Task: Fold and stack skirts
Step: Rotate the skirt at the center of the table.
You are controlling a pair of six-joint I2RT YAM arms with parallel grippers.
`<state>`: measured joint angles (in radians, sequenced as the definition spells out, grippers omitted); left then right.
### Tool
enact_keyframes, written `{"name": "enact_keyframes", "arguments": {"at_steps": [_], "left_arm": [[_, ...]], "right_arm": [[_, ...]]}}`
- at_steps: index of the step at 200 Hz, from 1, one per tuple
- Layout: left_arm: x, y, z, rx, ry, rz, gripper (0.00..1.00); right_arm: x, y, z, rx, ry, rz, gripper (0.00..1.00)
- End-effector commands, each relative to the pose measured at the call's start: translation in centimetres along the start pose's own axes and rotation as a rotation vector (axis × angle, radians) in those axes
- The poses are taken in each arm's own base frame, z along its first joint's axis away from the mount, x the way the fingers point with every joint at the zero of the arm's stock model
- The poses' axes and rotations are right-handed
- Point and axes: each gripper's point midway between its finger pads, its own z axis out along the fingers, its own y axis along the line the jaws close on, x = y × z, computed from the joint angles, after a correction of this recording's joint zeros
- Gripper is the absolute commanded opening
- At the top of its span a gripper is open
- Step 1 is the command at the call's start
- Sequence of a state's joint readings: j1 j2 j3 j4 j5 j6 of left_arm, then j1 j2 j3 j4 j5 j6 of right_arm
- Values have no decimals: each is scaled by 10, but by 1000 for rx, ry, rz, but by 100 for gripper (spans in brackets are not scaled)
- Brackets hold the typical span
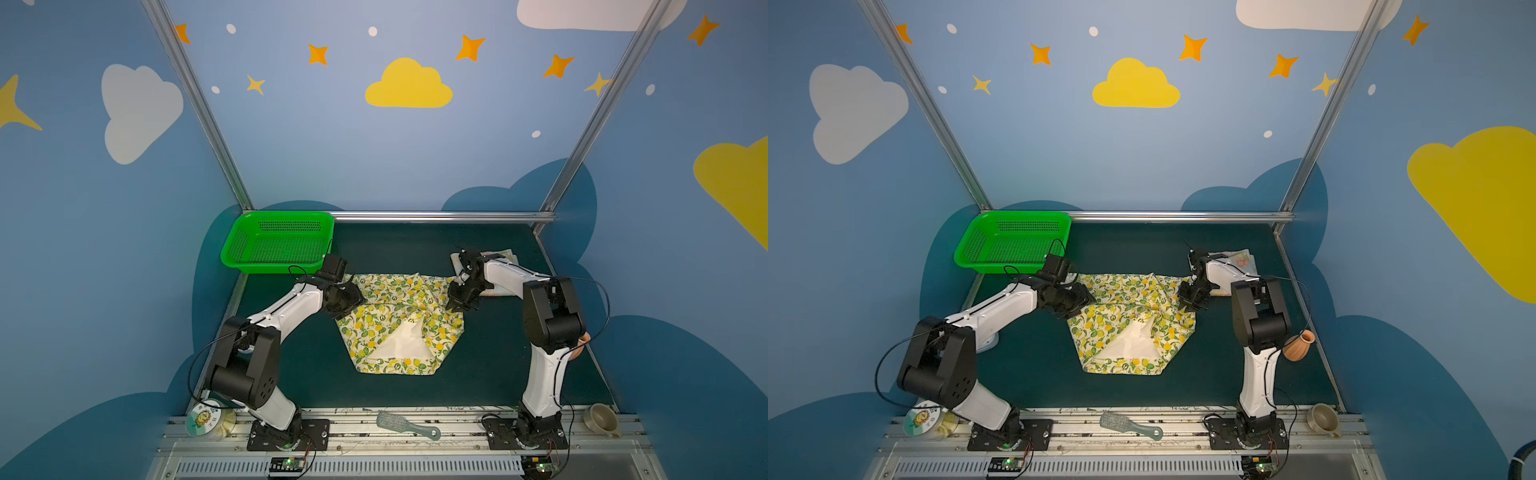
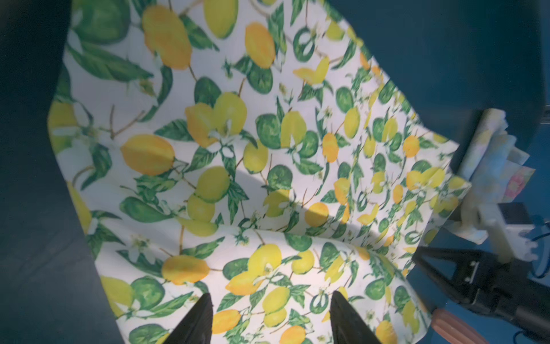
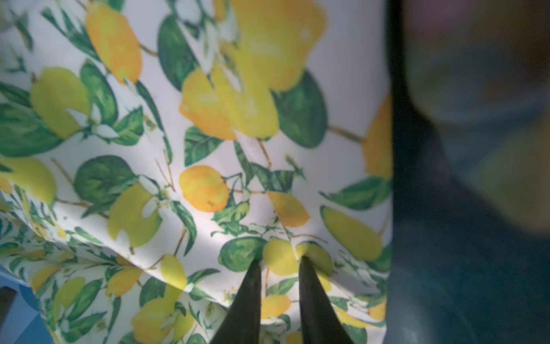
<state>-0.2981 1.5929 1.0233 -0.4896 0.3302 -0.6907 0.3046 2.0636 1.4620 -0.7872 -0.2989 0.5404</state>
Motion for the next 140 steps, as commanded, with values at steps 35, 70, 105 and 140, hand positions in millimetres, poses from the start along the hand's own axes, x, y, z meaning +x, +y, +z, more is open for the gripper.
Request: {"name": "enact_keyframes", "arguments": {"at_steps": [35, 70, 105, 140], "left_arm": [[45, 19, -15, -29, 112, -3, 66], [85, -2, -25, -81, 159, 191, 67], [115, 0, -17, -174, 176, 338, 68], [118, -6, -2, -264, 129, 449, 68]], "right_arm": [[-66, 26, 3, 23, -64, -56, 25], [-68, 44, -53, -15, -167, -95, 39], [-24, 37, -89, -58, -186, -102, 43], [28, 19, -98, -84, -158, -97, 44]]}}
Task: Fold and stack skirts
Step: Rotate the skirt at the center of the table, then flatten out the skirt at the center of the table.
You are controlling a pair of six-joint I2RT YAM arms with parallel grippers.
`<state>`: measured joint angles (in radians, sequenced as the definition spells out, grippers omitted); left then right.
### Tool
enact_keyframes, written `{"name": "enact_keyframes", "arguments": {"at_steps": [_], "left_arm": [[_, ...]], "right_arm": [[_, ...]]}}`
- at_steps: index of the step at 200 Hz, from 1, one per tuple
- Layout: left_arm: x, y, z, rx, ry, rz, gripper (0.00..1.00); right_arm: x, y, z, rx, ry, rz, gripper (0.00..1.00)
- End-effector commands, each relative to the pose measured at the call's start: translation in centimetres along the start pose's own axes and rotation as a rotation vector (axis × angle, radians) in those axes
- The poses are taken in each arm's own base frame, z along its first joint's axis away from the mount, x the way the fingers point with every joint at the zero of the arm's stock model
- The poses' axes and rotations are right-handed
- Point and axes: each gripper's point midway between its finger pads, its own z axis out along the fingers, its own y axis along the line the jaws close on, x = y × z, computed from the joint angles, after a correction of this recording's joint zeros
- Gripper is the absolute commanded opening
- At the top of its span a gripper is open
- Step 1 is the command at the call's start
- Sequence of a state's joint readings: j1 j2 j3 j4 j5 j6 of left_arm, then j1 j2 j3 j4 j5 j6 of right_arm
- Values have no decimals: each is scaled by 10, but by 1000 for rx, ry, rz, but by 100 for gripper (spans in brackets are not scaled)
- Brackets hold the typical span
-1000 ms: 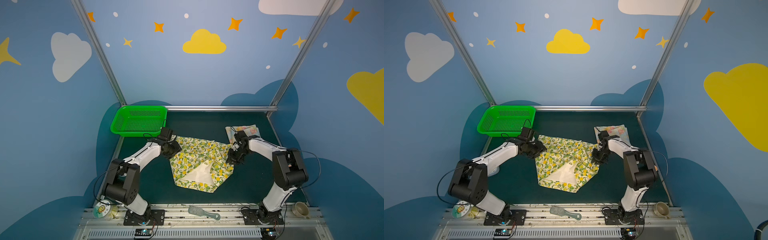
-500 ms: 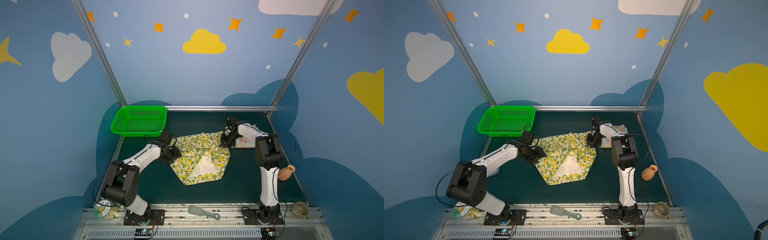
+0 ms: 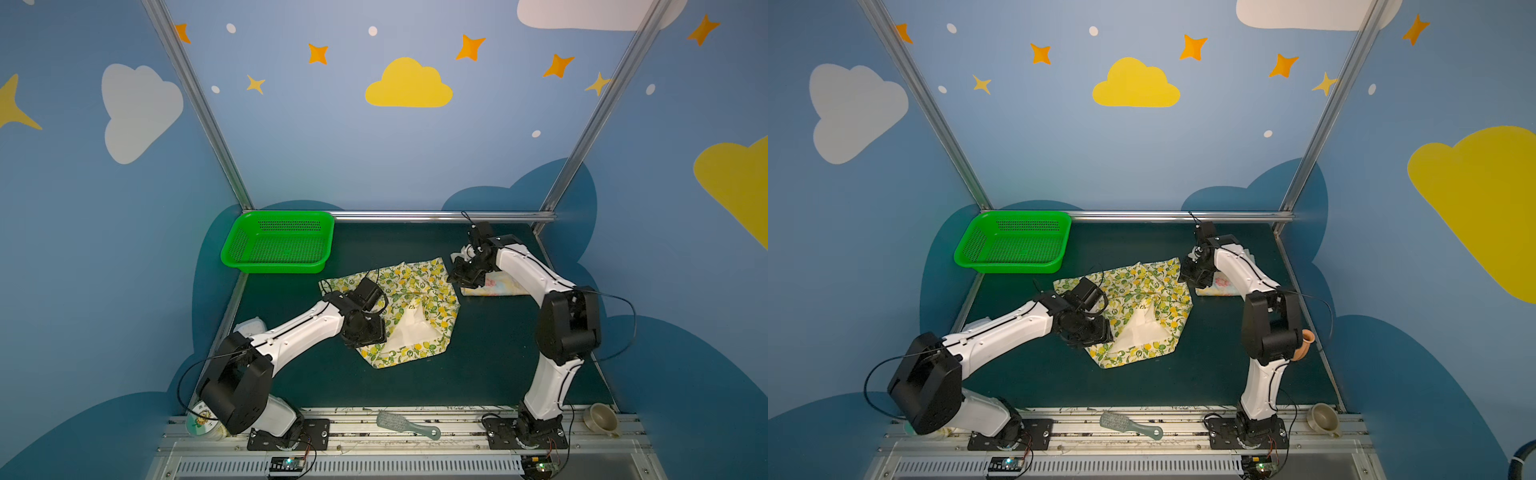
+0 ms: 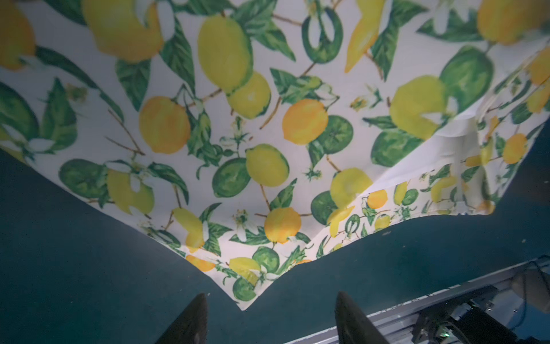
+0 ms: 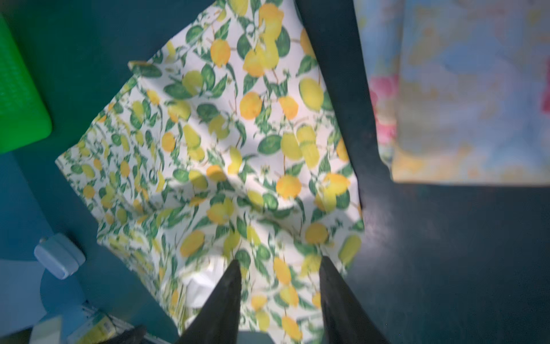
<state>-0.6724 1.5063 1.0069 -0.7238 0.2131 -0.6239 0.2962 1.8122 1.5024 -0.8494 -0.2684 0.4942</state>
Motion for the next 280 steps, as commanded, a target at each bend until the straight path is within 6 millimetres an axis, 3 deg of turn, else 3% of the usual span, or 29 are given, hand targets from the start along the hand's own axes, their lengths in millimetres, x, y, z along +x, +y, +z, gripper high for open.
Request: {"name": "enact_keyframes", "arguments": {"at_steps": [1, 36, 77, 96, 114, 130, 184, 247, 280], "left_arm": [[-5, 6, 5, -122, -34, 68, 68], [-7, -4, 21, -225, -52, 184, 68], [-10, 8, 31, -403, -71, 267, 64], [-9, 14, 36, -445, -71, 274, 56], [-8, 19, 39, -483, -77, 277, 40], [-9, 23, 41, -504, -82, 273, 32], [-15, 32, 24, -542, -169, 216, 4], [-14, 35, -3, -479, -254, 116, 4], [-16, 38, -14, -443, -276, 69, 4]], "right_arm": [[33, -10, -5, -4, 50, 15, 44], [63, -21, -16, -9, 63, 17, 44], [88, -17, -16, -20, 94, 7, 43], [108, -11, -8, 3, 129, -33, 45], [125, -10, 1, 74, 145, -86, 48], [136, -10, 9, 137, 145, -133, 51], [135, -19, 29, 408, 45, -276, 54], [125, -10, 45, 523, 1, -349, 55], [126, -20, 55, 597, 17, -350, 53]]}}
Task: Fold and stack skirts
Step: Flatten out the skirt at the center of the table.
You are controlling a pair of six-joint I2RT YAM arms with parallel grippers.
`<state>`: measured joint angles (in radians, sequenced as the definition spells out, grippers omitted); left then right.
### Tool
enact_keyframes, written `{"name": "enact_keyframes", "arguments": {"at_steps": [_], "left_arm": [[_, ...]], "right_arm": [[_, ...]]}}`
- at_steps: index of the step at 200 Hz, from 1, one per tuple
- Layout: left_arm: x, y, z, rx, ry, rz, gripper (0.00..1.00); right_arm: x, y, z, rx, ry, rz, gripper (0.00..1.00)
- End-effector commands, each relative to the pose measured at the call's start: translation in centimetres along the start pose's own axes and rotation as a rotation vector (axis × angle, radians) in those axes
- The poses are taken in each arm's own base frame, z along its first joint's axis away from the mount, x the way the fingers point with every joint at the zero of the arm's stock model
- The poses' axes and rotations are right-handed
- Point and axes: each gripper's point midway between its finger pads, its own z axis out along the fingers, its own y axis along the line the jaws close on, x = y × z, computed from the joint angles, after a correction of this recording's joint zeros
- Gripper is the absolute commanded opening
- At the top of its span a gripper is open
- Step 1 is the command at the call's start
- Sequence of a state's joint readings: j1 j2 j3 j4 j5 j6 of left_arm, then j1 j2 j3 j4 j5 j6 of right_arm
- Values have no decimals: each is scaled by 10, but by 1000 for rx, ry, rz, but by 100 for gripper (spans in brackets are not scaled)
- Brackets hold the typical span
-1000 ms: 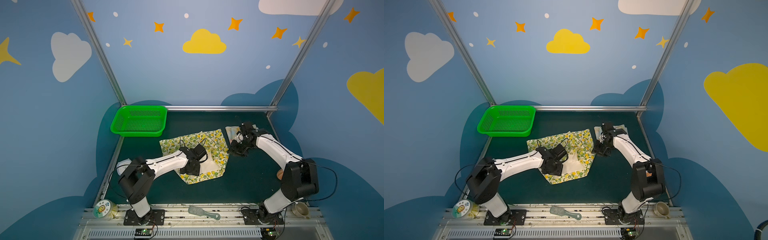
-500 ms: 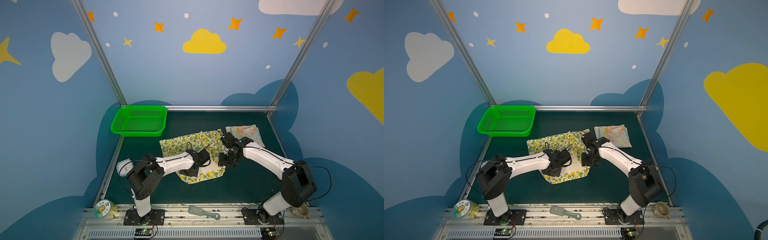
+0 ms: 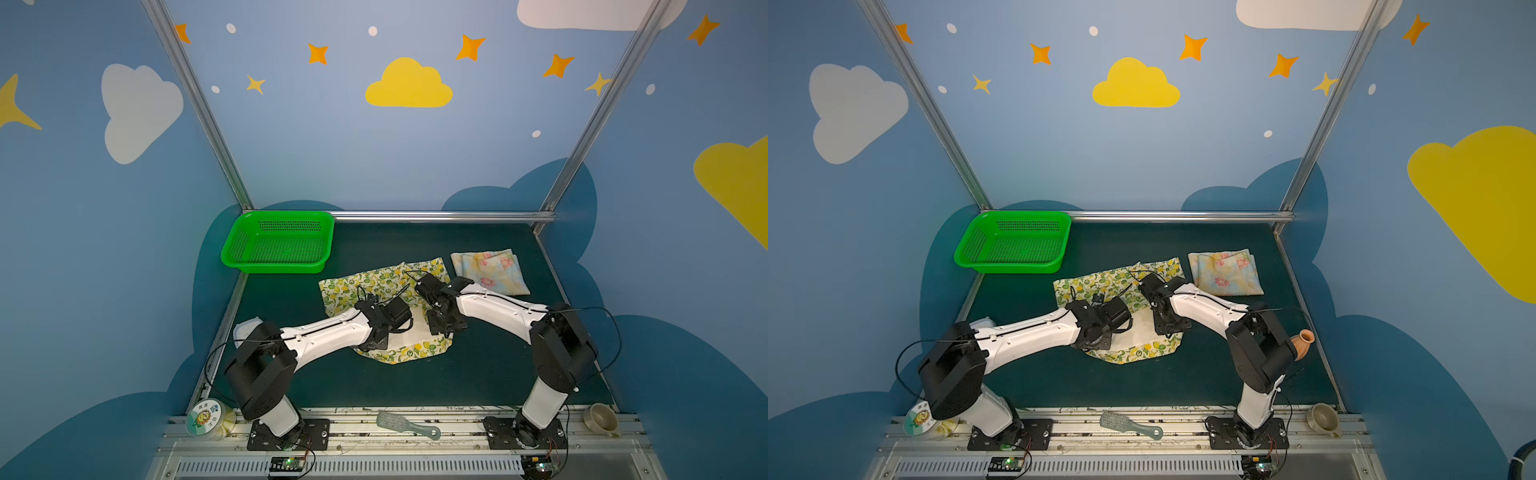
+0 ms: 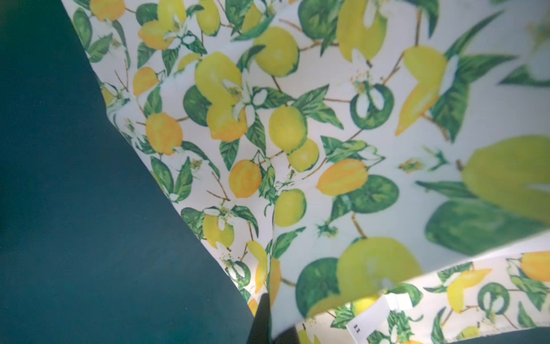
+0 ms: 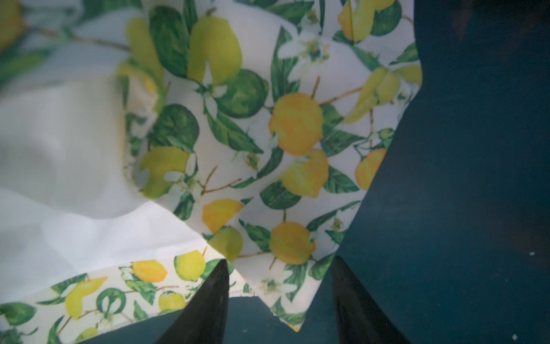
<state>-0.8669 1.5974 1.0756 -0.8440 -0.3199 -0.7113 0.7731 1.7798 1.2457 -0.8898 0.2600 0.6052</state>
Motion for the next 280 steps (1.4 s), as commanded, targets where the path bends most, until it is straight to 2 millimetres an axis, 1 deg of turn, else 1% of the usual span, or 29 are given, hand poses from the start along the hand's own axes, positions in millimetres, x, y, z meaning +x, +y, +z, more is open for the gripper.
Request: {"name": "enact_keyframes", "arguments": {"at_steps": [1, 12, 36, 63, 101, 136, 162, 169, 188, 224, 236, 253, 267, 280], "left_arm": [[0, 14, -5, -13, -4, -53, 4], [-1, 16, -7, -1, -6, -70, 4], [-2, 21, -9, 26, 0, -108, 4], [-2, 30, -9, 43, 9, -151, 4], [-5, 39, -13, 53, 0, -188, 4], [-5, 45, -14, 60, 0, -205, 4], [-5, 45, -15, 67, 0, -214, 4], [-5, 45, -15, 67, 0, -214, 4], [-4, 46, -15, 69, 0, -215, 4], [-4, 49, -14, 65, -2, -220, 4], [-4, 50, -14, 62, 0, -222, 4], [-6, 52, -15, 56, -5, -224, 4], [-10, 57, -18, 46, -19, -234, 4], [-16, 66, -22, 28, -33, -249, 4]], "right_arm": [[1, -9, 8, 90, 14, 0, 52], [4, -9, 11, 96, 23, -4, 52], [11, -10, 11, 98, 25, -10, 52], [23, -12, 15, 95, 57, -9, 54], [41, -14, 17, 73, 95, -11, 57], [51, -15, 23, 73, 128, -18, 56], [52, -13, 26, 58, 128, -18, 49], [52, -14, 26, 60, 129, -16, 45], [49, -13, 28, 58, 127, -19, 28], [45, -15, 30, 49, 131, -18, 0], [44, -15, 28, 30, 133, -13, 0], [42, -16, 16, -12, 132, 0, 0], [39, -16, 0, -74, 120, 17, 0], [32, -19, -18, -143, 104, 44, 0]]}}
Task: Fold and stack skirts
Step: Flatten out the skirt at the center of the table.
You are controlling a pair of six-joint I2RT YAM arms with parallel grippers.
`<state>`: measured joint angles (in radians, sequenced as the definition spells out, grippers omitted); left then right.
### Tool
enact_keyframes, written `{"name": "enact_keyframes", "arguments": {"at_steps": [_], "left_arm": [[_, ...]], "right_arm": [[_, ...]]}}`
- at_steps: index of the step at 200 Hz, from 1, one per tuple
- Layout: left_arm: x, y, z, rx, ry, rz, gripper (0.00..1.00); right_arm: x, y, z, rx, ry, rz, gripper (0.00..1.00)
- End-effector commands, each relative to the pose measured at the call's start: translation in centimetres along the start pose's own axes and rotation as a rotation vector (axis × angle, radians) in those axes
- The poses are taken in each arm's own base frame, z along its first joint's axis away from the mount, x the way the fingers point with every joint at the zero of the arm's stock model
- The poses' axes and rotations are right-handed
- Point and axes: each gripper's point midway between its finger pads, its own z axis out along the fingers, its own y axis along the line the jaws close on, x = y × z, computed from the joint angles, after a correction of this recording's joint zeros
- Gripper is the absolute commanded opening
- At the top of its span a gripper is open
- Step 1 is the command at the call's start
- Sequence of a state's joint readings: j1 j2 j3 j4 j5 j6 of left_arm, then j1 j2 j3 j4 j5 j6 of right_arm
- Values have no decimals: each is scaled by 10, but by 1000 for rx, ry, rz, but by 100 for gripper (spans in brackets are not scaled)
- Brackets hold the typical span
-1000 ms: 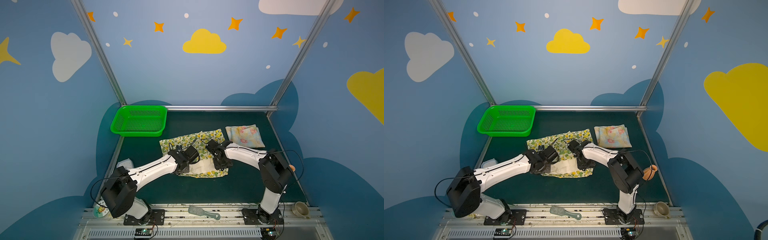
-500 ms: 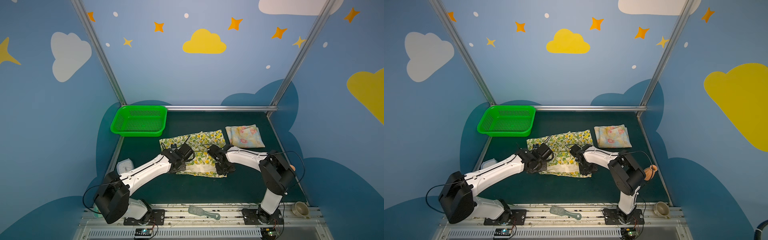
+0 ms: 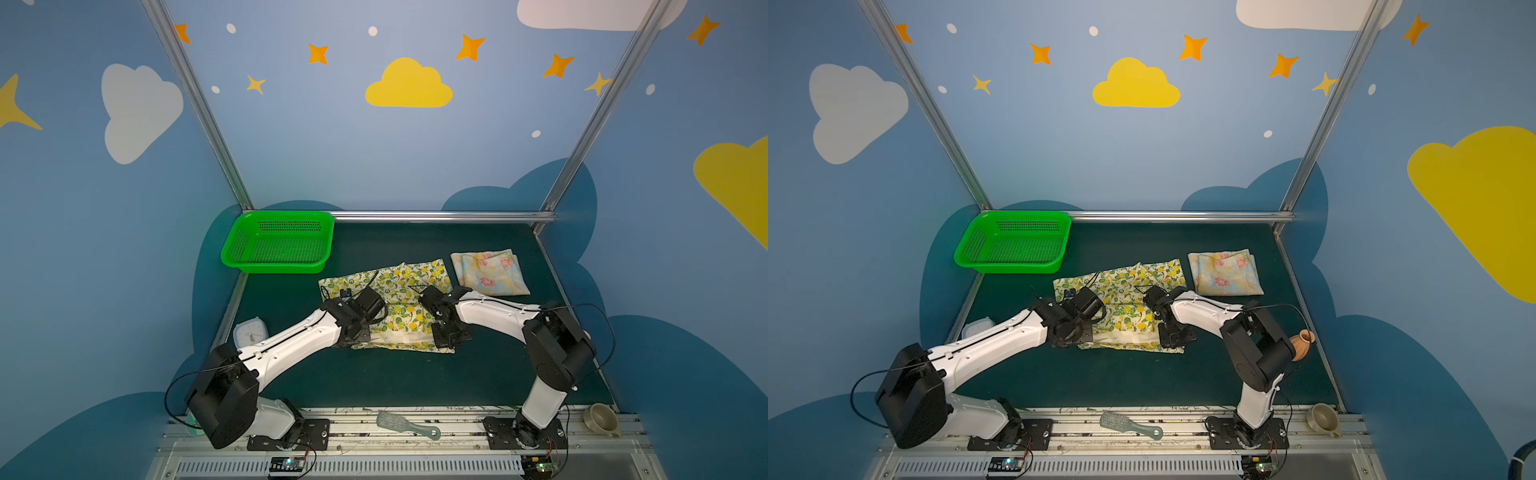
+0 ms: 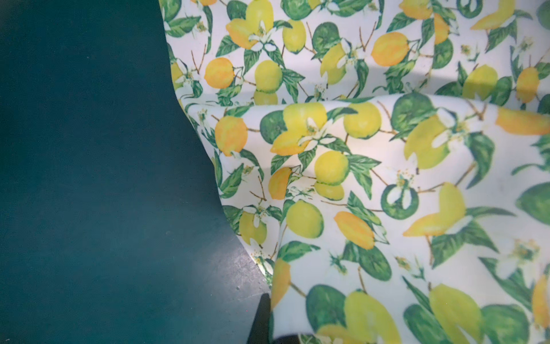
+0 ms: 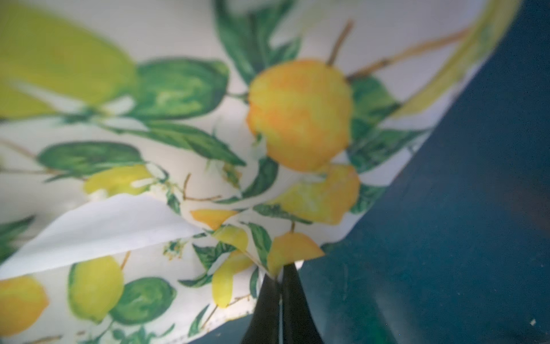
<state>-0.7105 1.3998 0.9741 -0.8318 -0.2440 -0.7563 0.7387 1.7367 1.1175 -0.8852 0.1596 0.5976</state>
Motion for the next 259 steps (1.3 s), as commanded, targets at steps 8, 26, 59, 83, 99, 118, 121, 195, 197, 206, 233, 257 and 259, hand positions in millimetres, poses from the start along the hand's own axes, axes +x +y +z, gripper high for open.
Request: {"name": "enact_keyframes", "arguments": {"at_steps": [8, 26, 59, 83, 99, 118, 121, 195, 197, 206, 233, 257, 259], "left_arm": [[-19, 22, -17, -43, -50, -39, 4], [-41, 36, -34, -38, -89, -92, 4], [-89, 58, -81, 16, -216, -181, 4], [-115, 66, -115, 64, -308, -214, 4], [-125, 69, -134, 80, -360, -212, 4], [-132, 66, -148, 122, -396, -209, 4], [-132, 65, -151, 131, -398, -205, 4], [-152, 64, -201, 192, -483, -170, 4], [-154, 63, -202, 192, -487, -170, 4], [-163, 62, -206, 186, -497, -159, 4], [-198, 55, -208, 167, -517, -144, 4], [-241, 52, -205, 157, -531, -153, 4], [-245, 51, -205, 157, -533, -152, 4]], "right_arm": [[-7, -9, -52, -152, -41, 42, 0], [-24, -23, -94, -232, -109, 82, 0], [-55, -49, -178, -413, -274, 120, 0], [-60, -62, -222, -433, -415, 124, 0], [-57, -72, -242, -433, -513, 143, 0], [-52, -72, -262, -493, -665, 106, 0], [-50, -74, -265, -499, -681, 113, 0], [-57, -73, -292, -533, -715, 81, 0], [-59, -74, -293, -531, -718, 80, 0], [-70, -75, -298, -526, -727, 73, 0], [-115, -82, -310, -547, -751, 88, 0], [-158, -88, -320, -582, -773, 106, 0], [-161, -89, -321, -582, -778, 105, 0]]}}
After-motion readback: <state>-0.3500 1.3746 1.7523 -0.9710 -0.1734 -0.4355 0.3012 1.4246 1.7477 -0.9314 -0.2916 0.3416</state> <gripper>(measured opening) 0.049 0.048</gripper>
